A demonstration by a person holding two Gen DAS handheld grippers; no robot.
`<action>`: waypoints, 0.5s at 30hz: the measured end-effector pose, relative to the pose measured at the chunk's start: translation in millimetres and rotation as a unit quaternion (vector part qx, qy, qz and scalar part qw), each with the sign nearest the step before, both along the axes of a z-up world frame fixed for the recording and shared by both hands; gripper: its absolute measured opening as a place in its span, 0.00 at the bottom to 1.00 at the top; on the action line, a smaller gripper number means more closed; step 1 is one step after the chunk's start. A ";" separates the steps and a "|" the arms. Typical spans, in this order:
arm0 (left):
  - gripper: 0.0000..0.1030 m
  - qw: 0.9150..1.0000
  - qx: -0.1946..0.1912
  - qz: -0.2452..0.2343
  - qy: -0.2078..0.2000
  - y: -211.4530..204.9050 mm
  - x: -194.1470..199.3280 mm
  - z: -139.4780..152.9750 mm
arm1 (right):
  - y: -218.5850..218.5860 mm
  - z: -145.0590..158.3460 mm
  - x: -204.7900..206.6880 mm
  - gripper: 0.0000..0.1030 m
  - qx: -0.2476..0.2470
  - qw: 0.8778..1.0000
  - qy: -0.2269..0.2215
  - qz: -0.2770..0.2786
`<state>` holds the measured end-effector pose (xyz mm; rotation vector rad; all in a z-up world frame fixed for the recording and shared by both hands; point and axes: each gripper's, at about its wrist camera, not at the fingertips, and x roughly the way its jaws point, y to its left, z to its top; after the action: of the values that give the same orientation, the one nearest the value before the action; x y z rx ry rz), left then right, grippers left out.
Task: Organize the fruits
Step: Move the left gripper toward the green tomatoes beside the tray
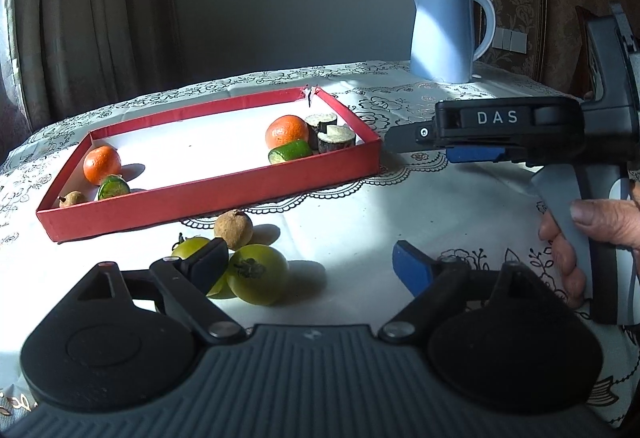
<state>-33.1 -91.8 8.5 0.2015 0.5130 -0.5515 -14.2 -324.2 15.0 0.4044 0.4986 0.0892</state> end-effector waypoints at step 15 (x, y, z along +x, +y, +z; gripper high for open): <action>0.62 0.998 -0.029 -0.055 0.004 5.3 -23.5 15.9 | -1.7 -2.1 1.9 0.88 0.010 1.000 0.006 0.001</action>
<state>-56.6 -86.5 24.4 0.1739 0.4945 -0.6729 -12.3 -325.9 12.9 0.4241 0.5107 0.0937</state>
